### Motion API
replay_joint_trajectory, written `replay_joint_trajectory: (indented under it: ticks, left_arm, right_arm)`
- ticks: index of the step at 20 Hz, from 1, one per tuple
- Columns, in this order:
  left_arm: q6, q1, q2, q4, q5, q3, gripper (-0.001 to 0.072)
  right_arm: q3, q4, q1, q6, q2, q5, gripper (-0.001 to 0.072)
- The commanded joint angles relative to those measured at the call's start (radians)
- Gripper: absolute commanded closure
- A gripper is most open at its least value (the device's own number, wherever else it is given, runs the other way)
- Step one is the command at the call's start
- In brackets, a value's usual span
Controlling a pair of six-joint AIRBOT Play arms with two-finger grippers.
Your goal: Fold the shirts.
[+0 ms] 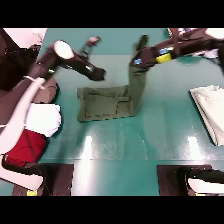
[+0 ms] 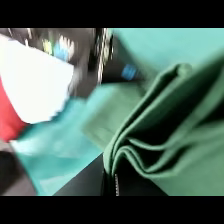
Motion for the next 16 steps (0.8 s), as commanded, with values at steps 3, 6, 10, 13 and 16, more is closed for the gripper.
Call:
replay_joint_trajectory:
  ticks: [3, 6, 10, 13, 16]
  left_arm:
    - [0.007, 0.239, 0.171, 0.041, -0.054, 0.001, 0.0677]
    - [0.008, 0.304, 0.21, 0.041, -0.082, 0.0, 0.0678]
    - [0.009, 0.317, 0.215, 0.045, -0.118, 0.0, 0.0677]
    - [0.009, 0.317, 0.215, 0.045, -0.141, 0.0, 0.0677]
    - [0.019, 0.317, 0.215, 0.045, -0.155, 0.0, 0.0677]
  right_arm:
    - [0.002, 0.152, 0.246, -0.146, -0.206, -0.243, 0.0688]
    - [0.002, 0.153, 0.325, -0.203, -0.289, -0.298, 0.0116]
    - [0.001, 0.139, 0.262, -0.193, -0.288, -0.144, 0.0165]
    - [-0.053, 0.069, 0.137, -0.132, -0.254, 0.037, 0.017]
    - [-0.249, -0.022, -0.018, -0.106, -0.168, 0.051, 0.0184]
